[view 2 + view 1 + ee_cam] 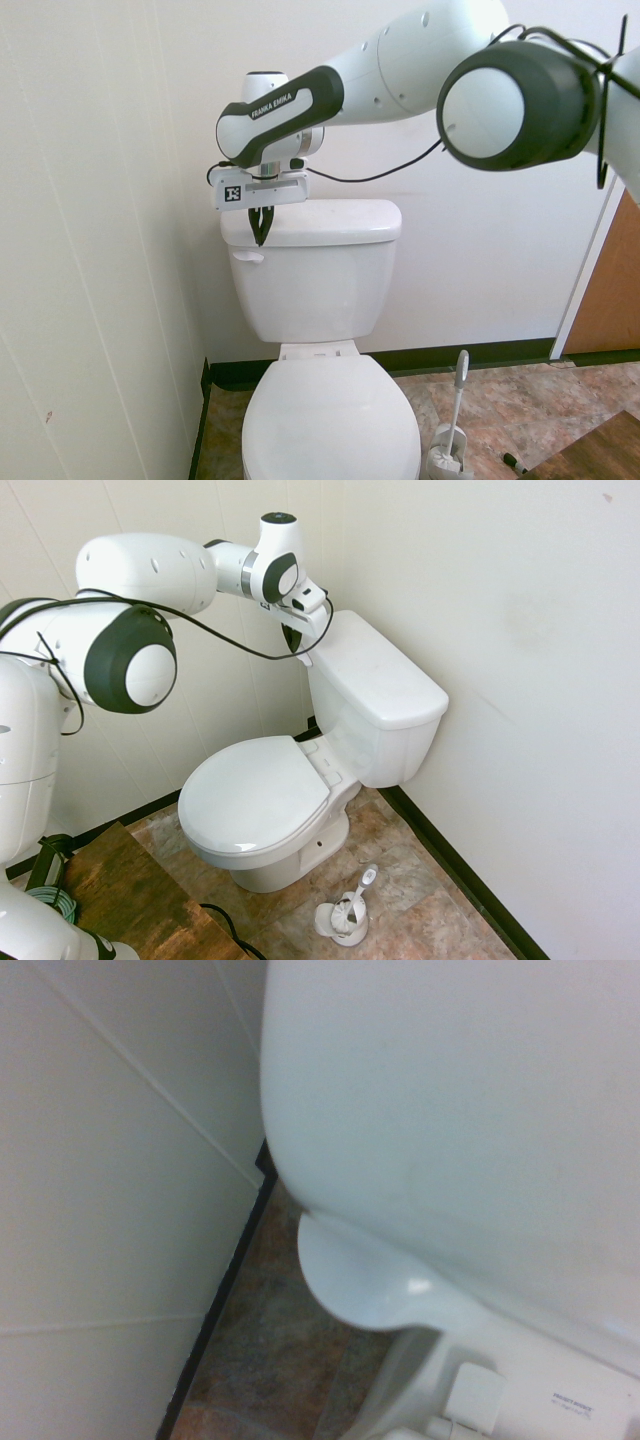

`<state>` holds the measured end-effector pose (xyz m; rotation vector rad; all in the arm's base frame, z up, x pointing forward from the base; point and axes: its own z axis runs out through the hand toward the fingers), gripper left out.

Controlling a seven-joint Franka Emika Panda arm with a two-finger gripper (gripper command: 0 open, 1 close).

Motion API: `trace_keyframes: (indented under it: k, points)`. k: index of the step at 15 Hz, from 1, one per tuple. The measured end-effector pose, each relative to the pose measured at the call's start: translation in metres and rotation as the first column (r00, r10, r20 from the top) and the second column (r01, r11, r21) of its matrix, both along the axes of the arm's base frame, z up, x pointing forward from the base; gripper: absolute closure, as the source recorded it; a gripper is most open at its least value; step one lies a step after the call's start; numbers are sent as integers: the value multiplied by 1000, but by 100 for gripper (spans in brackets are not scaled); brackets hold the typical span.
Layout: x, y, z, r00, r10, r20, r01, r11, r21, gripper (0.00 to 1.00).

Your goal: Flush the toilet

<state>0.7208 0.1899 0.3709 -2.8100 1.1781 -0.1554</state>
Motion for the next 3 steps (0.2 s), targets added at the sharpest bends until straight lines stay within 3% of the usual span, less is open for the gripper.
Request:
trace_keyframes:
  k: [3]
  points:
    - [-31,-3,27,1000,20,-9,-20,1000,-24,100]
